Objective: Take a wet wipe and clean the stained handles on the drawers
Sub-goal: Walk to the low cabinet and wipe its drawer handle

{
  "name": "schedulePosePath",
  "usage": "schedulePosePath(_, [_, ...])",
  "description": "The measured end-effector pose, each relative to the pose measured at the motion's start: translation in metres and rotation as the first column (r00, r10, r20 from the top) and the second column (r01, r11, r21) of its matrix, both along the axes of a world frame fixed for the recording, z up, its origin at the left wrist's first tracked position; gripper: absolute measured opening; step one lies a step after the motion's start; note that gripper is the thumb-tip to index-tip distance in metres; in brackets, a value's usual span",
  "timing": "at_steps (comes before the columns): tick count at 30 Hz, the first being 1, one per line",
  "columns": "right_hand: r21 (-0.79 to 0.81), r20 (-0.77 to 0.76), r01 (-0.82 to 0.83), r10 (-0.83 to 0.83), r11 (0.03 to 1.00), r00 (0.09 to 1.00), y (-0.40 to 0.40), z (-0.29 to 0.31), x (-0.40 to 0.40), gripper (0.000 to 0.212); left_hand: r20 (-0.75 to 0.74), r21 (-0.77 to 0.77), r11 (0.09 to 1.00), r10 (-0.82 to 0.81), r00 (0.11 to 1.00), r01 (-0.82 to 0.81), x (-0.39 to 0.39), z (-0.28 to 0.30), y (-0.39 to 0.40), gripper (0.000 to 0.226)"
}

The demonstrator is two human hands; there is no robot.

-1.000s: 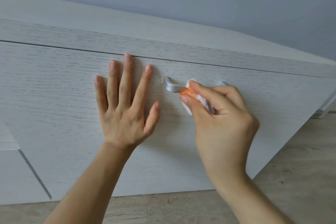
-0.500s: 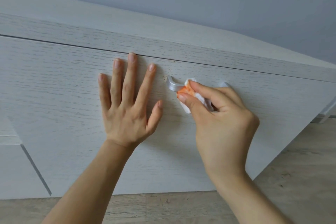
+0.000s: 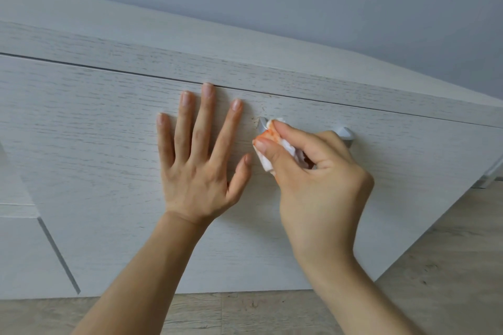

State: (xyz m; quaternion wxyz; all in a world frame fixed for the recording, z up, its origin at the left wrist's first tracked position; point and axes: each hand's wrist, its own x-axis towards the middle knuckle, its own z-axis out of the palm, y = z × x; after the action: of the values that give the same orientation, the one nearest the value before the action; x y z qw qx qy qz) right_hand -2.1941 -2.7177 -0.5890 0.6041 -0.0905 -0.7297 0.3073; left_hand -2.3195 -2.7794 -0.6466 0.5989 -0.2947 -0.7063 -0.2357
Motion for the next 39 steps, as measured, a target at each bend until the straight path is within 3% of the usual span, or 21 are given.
schedulePosePath(9, [-0.125, -0.058, 0.004, -0.011, 0.992, 0.998, 0.007, -0.002, 0.011, 0.026, -0.017, 0.001, 1.0, -0.009, 1.0, 0.009, 0.002, 0.0, 0.001, 0.062])
schedulePosePath(19, [-0.086, -0.042, 0.026, -0.03, 0.996, 0.999, 0.006, 0.003, 0.005, 0.028, -0.007, 0.004, 1.0, -0.024, 1.0, 0.025, 0.001, 0.0, 0.001, 0.062])
schedulePosePath(29, [0.0, -0.026, 0.093, -0.093, 0.996, 0.995, -0.014, 0.004, -0.01, 0.013, -0.033, 0.008, 1.0, -0.026, 0.999, 0.026, -0.001, -0.001, 0.001, 0.061])
schedulePosePath(34, [-0.128, -0.102, 0.006, -0.019, 0.992, 0.995, 0.003, -0.002, 0.0, 0.013, -0.024, -0.012, 0.999, -0.037, 0.999, 0.037, 0.0, 0.0, -0.002, 0.062])
schedulePosePath(39, [-0.196, -0.086, 0.035, -0.052, 0.98, 0.995, 0.026, -0.003, 0.017, 0.012, -0.017, -0.009, 1.0, -0.026, 1.0, 0.026, 0.003, 0.001, -0.002, 0.062])
